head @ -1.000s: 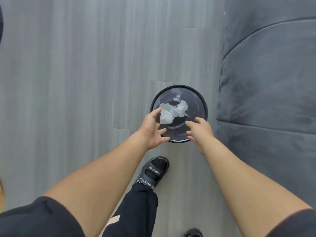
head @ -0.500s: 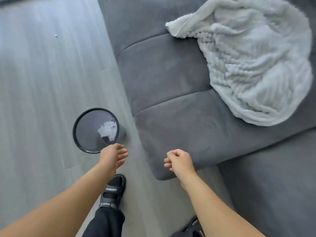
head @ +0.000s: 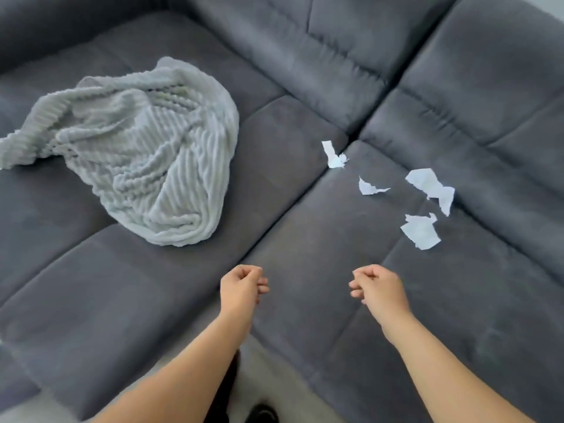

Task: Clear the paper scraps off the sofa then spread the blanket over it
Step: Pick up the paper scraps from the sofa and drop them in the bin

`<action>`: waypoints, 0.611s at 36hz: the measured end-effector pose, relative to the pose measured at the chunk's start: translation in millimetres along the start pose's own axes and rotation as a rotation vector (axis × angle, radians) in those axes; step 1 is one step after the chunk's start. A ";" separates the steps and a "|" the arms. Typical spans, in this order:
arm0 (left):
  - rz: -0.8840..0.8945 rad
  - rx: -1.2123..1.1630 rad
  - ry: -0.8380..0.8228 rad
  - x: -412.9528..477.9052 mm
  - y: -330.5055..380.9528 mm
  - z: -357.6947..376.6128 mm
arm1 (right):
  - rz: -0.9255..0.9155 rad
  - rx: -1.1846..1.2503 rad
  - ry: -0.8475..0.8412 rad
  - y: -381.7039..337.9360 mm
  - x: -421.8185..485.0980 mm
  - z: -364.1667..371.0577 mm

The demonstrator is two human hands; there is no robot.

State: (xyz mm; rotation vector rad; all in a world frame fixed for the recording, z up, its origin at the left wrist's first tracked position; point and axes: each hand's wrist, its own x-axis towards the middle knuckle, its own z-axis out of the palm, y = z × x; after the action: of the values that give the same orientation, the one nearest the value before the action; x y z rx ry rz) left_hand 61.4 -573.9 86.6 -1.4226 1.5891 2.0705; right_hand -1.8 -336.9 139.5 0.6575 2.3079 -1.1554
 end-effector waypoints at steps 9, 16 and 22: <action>-0.064 0.002 -0.183 61.9 27.4 94.9 | -0.049 -0.004 -0.007 -23.2 82.4 -25.5; -0.020 -0.025 -0.262 145.6 76.8 160.7 | -0.190 -0.265 0.025 -67.5 190.6 11.8; 0.063 0.021 -0.412 225.4 127.1 215.5 | -0.325 -0.582 0.096 -116.0 289.6 58.2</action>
State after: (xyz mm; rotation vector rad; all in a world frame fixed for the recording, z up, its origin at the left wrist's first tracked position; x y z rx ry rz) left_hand -260.9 -538.5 -4.0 -0.8705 1.4911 2.1919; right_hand -284.1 -387.1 3.6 0.1254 2.7171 -0.5176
